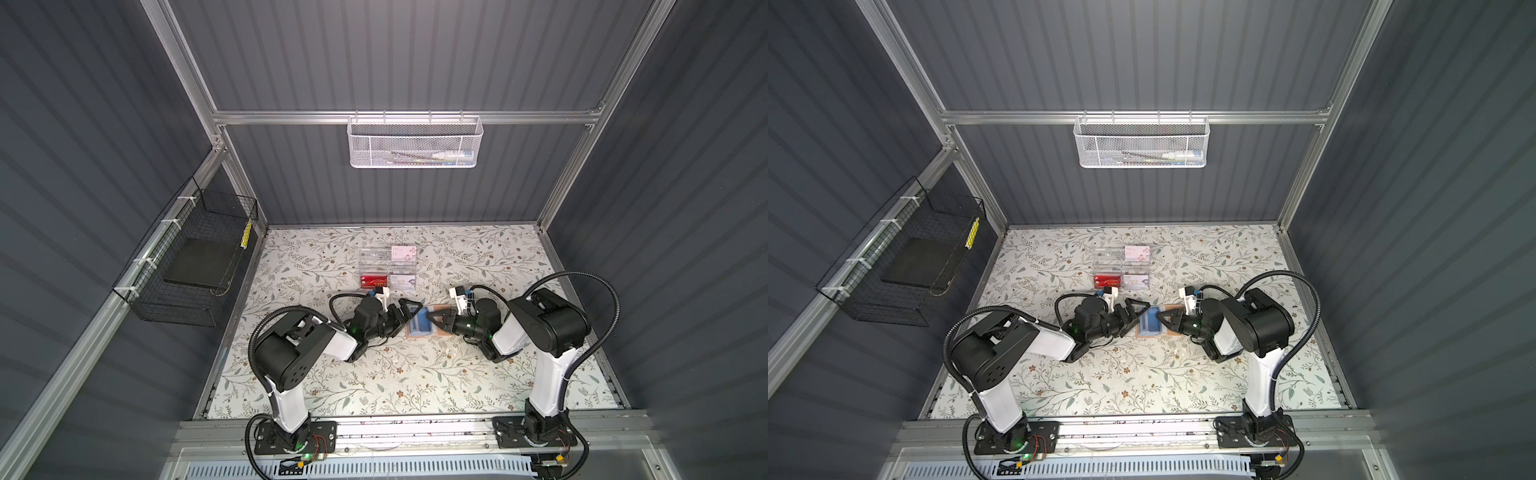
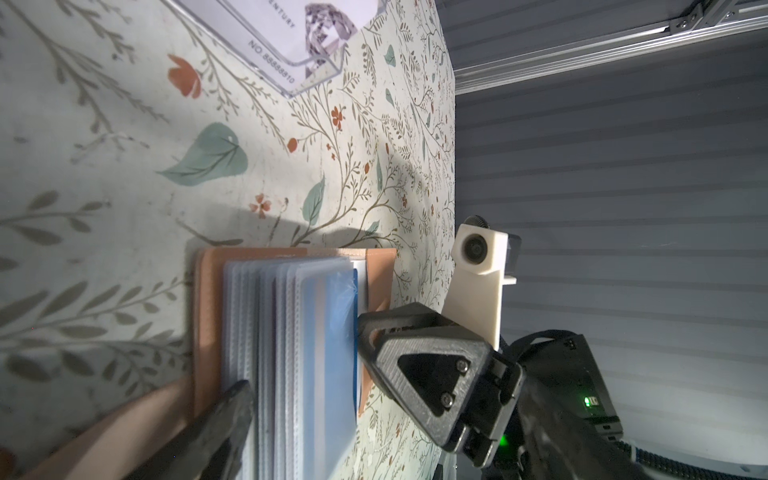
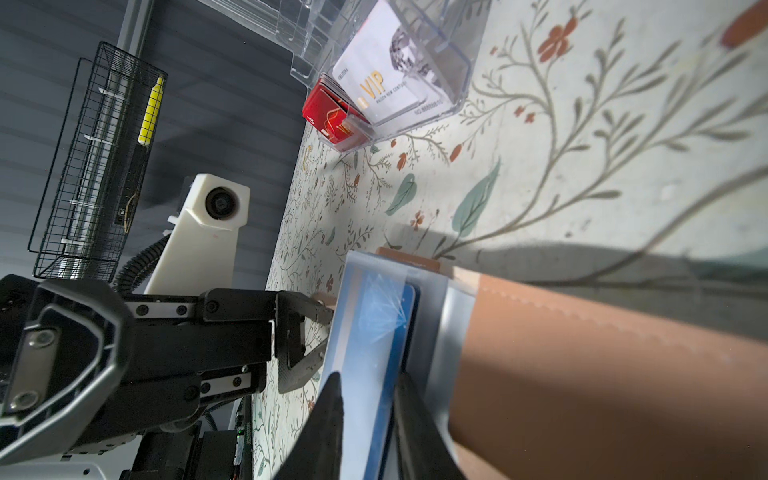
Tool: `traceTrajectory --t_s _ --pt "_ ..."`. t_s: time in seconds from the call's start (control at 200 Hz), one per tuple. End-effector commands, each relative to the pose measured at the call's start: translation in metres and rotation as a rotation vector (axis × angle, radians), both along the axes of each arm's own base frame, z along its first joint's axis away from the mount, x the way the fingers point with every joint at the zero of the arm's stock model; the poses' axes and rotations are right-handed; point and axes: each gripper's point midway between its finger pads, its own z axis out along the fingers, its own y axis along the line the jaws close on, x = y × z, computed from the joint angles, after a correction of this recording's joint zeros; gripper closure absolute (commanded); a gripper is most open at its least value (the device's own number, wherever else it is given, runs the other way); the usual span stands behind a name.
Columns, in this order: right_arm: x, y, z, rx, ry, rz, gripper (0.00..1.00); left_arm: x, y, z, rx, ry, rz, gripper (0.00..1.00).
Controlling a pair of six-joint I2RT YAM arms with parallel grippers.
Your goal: Take the credit cards out of the card holder
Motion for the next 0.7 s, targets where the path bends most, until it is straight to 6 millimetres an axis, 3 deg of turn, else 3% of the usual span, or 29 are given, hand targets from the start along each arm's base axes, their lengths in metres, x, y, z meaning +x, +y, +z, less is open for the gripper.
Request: traceTrajectory --t_s 0.0,0.25,0.695 --pt "-0.026 0.003 -0.033 -0.045 0.139 0.043 0.74 -0.009 0.006 -0.029 0.063 0.066 -0.010 0.00" --pt "-0.029 0.007 -0.020 0.054 0.139 0.046 0.73 -0.010 0.007 -0.030 0.067 0.067 -0.011 0.00" --pt "-0.037 0.003 -0.015 0.031 0.121 0.047 0.72 -0.008 0.005 -0.033 0.070 0.071 -0.010 0.00"
